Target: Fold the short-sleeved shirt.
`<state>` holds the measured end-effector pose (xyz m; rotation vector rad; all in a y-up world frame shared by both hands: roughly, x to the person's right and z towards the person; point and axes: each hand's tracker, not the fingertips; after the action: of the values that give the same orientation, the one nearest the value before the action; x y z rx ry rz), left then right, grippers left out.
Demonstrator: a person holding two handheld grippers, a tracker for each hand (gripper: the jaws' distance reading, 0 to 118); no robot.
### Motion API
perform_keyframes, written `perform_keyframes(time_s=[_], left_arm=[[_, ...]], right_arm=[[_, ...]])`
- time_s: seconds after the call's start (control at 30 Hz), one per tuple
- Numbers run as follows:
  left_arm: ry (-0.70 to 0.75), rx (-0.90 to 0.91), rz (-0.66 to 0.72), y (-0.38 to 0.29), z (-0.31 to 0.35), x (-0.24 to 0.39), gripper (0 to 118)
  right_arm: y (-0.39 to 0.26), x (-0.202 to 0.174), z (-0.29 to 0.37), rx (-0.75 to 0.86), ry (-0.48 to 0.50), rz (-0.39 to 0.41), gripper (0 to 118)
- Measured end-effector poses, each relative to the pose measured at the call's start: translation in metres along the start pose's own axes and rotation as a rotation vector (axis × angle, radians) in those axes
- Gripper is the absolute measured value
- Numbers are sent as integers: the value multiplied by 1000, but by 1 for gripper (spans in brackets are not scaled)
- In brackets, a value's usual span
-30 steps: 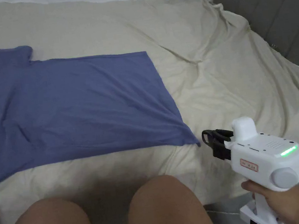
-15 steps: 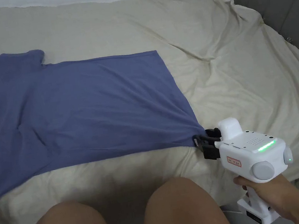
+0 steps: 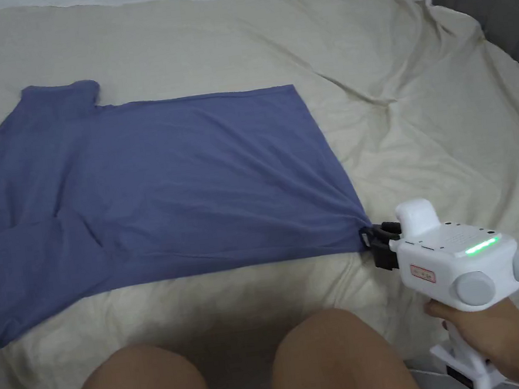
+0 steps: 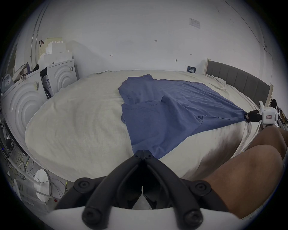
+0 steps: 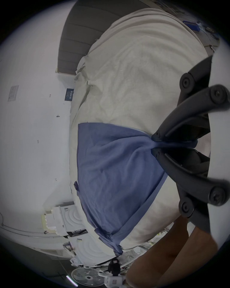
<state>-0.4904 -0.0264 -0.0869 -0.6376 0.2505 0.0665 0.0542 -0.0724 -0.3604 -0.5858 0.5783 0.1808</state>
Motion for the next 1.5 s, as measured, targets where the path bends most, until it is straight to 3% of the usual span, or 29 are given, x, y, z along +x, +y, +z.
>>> perform_keyframes(time_s=[0.47, 0.5, 0.57, 0.73, 0.93, 1.0, 1.03, 1.07, 1.1, 1.5], left_arm=[[-20, 17, -47, -16, -22, -16, 0], [-9, 57, -62, -18, -19, -14, 14], [-6, 51, -57, -20, -24, -17, 75], [22, 35, -116, -24, -44, -9, 79], [-9, -63, -73, -20, -67, -5, 78], [-21, -66, -47, -21, -69, -5, 71], [-19, -67, -46, -21, -70, -5, 58], [-22, -69, -36, -21, -71, -6, 21], [-24, -75, -27, -21, -72, -6, 10], [-74, -55, 61, -11, -53, -11, 7]], right_arm=[[34, -22, 25, 61, 46, 9, 7], [34, -24, 24, 62, 44, 7, 7], [35, -26, 24, 51, 48, -2, 7], [37, -26, 24, 51, 48, -5, 7], [39, -25, 25, 50, 50, -11, 7], [38, -22, 24, 49, 48, -14, 7], [38, -21, 24, 48, 49, -16, 7], [38, -21, 24, 45, 48, -16, 7], [38, -21, 25, 44, 47, -14, 7], [33, -11, 35, 59, 76, -56, 6]])
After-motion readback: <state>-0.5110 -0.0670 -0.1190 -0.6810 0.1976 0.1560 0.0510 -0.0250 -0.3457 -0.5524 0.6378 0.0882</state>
